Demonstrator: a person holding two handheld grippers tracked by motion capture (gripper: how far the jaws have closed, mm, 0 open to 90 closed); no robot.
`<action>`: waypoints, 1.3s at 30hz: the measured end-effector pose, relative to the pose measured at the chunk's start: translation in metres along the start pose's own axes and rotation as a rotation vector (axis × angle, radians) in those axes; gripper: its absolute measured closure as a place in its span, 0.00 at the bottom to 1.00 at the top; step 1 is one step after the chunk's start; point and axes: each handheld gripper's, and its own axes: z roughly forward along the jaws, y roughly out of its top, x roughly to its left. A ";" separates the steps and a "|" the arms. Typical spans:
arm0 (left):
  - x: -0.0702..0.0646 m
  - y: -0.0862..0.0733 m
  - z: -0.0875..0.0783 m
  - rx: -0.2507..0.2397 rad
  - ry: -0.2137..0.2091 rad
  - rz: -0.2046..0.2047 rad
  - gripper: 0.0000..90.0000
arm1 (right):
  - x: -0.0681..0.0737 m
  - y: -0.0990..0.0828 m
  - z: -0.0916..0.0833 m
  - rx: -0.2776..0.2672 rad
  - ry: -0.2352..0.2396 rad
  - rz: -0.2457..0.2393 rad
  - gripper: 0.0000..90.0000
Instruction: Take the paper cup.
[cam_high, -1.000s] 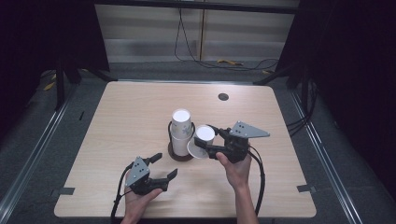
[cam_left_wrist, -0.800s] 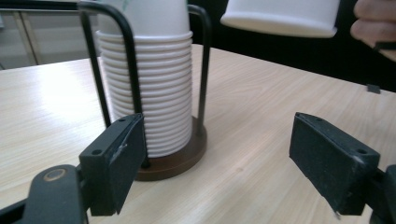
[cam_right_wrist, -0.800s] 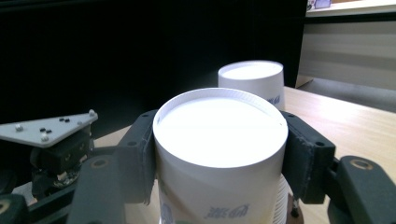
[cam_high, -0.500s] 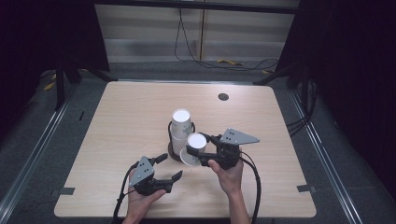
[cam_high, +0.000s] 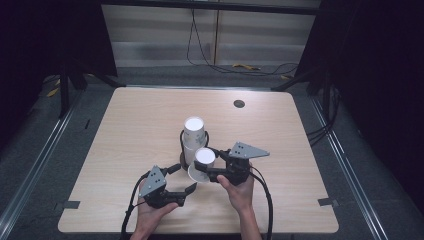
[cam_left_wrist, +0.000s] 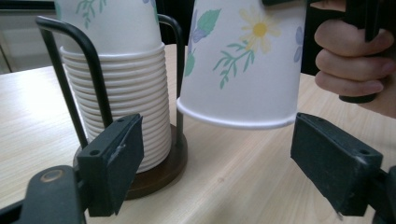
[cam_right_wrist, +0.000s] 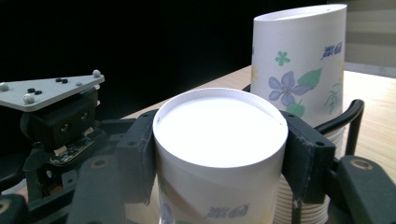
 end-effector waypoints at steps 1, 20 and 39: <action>0.000 0.000 0.000 0.001 -0.002 0.002 0.18 | 0.000 -0.001 0.001 -0.001 0.003 -0.003 0.40; 0.000 0.002 0.012 0.015 -0.078 0.010 0.19 | 0.009 -0.013 0.013 0.020 0.055 0.007 0.40; 0.003 0.001 0.016 0.022 -0.094 0.013 0.28 | 0.012 -0.019 0.022 0.019 0.086 0.023 0.39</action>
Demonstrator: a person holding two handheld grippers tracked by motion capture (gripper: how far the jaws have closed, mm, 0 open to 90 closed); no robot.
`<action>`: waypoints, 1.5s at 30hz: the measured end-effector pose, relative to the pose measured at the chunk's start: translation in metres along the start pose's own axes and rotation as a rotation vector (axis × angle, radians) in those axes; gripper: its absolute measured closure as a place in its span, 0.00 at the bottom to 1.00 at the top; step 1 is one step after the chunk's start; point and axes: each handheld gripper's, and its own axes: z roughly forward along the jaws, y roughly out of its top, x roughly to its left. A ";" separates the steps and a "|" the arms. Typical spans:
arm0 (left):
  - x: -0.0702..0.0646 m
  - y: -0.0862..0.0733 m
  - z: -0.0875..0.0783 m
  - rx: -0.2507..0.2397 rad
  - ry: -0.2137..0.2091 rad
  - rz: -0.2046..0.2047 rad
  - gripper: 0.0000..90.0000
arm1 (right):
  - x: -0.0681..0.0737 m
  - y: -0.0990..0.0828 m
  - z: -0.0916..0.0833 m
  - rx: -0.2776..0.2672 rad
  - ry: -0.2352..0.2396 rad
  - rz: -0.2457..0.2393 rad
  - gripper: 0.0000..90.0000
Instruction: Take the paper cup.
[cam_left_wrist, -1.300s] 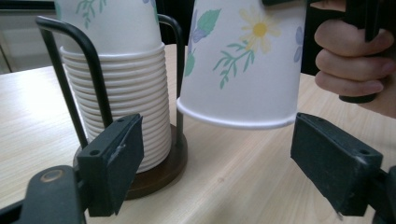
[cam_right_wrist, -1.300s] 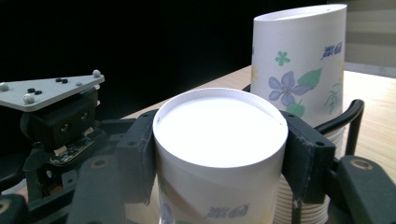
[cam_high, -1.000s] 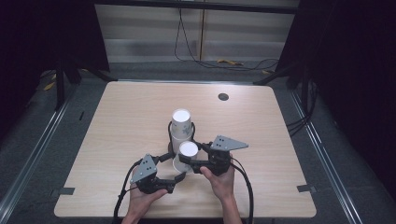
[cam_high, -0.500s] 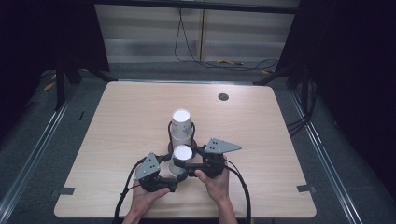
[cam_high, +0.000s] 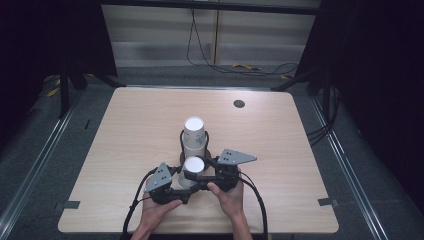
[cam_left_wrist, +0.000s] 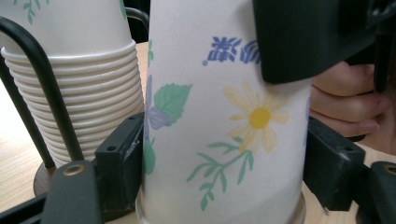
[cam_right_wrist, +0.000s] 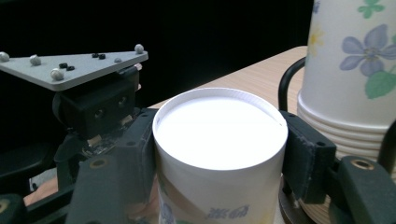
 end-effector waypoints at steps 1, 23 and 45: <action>0.000 0.000 0.000 0.001 0.004 -0.001 0.28 | 0.000 0.000 0.000 -0.004 0.002 0.005 0.39; 0.004 0.004 -0.002 0.063 0.020 -0.001 0.30 | -0.003 0.000 -0.003 -0.026 -0.027 0.028 0.26; 0.012 0.014 -0.008 0.152 -0.012 0.032 0.30 | -0.006 0.002 -0.036 -0.025 -0.096 -0.017 0.23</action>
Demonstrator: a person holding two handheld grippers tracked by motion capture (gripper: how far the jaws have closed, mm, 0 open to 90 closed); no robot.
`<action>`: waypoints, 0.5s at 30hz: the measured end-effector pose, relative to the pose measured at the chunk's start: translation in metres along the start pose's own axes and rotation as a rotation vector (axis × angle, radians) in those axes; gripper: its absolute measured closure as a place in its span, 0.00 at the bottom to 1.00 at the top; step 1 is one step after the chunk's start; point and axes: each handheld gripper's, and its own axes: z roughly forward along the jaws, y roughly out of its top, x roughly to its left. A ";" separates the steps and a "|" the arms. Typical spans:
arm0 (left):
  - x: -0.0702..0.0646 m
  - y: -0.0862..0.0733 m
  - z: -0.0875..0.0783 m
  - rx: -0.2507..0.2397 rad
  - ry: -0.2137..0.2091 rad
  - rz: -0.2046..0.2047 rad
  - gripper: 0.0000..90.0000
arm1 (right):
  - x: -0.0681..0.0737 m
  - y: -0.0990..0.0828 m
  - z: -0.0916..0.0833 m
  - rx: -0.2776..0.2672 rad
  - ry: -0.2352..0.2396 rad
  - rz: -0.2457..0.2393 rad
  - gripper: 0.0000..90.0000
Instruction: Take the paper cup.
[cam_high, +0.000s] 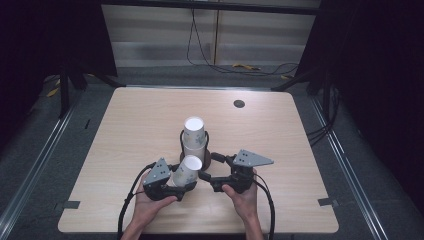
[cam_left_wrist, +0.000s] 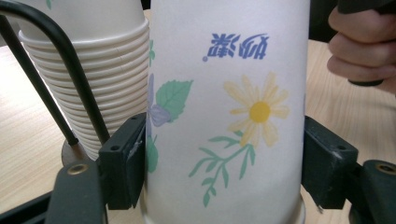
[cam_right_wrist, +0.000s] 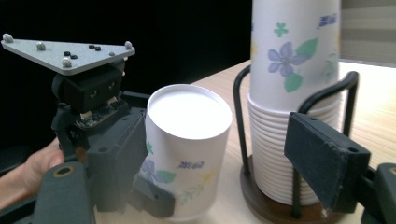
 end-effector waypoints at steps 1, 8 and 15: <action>0.000 0.001 0.000 0.008 0.003 0.009 0.30 | -0.001 0.000 -0.003 0.007 -0.007 -0.005 0.23; 0.001 0.004 0.001 0.039 0.004 0.027 0.30 | -0.002 -0.002 -0.006 0.055 -0.050 -0.027 0.23; 0.004 0.008 0.003 0.085 -0.004 0.042 0.30 | -0.003 -0.003 -0.007 0.106 -0.082 -0.066 0.24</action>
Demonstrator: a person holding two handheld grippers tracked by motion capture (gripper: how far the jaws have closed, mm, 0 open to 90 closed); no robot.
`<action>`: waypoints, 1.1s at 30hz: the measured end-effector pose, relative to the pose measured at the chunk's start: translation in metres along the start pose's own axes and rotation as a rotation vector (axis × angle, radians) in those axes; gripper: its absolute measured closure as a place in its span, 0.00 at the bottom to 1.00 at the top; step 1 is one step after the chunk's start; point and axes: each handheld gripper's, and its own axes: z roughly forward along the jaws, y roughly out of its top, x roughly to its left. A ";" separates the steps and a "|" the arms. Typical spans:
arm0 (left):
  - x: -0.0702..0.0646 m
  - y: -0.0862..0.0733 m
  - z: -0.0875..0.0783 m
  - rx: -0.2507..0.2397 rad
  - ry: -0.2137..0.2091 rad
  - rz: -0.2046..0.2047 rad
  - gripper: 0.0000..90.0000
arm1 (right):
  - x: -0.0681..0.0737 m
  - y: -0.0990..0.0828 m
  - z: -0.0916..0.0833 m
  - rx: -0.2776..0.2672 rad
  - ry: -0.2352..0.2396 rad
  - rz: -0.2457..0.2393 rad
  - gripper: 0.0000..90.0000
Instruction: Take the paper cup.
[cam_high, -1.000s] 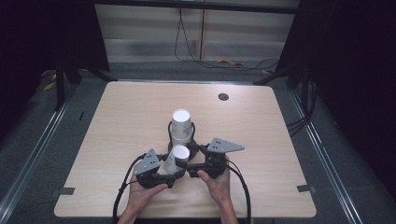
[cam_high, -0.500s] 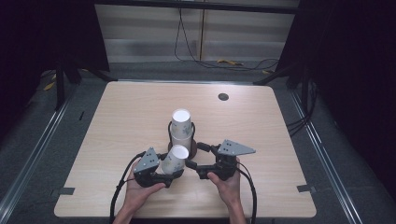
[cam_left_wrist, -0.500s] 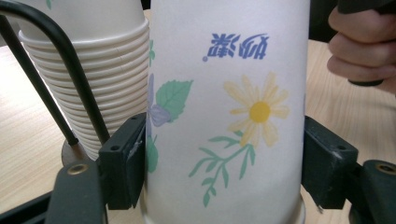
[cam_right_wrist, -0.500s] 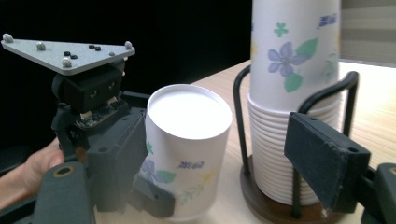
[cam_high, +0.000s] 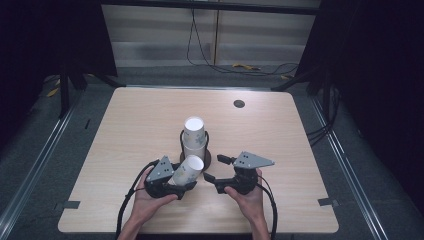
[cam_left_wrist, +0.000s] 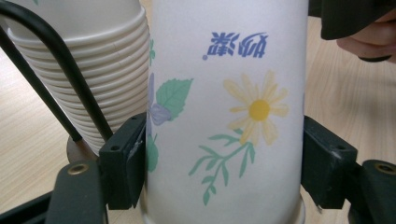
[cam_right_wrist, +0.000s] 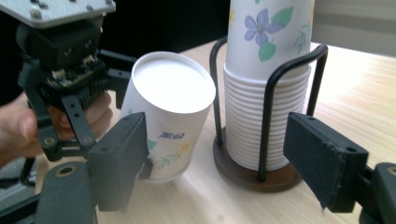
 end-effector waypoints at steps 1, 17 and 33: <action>0.000 0.001 0.000 0.003 0.000 0.007 0.30 | 0.000 0.000 0.000 0.013 -0.006 -0.001 0.24; 0.005 0.013 0.000 0.068 -0.026 0.031 0.31 | -0.005 0.003 -0.003 0.101 -0.003 -0.018 0.24; -0.001 0.023 0.012 0.185 -0.047 0.117 0.31 | -0.006 0.003 -0.001 0.170 0.035 -0.050 0.26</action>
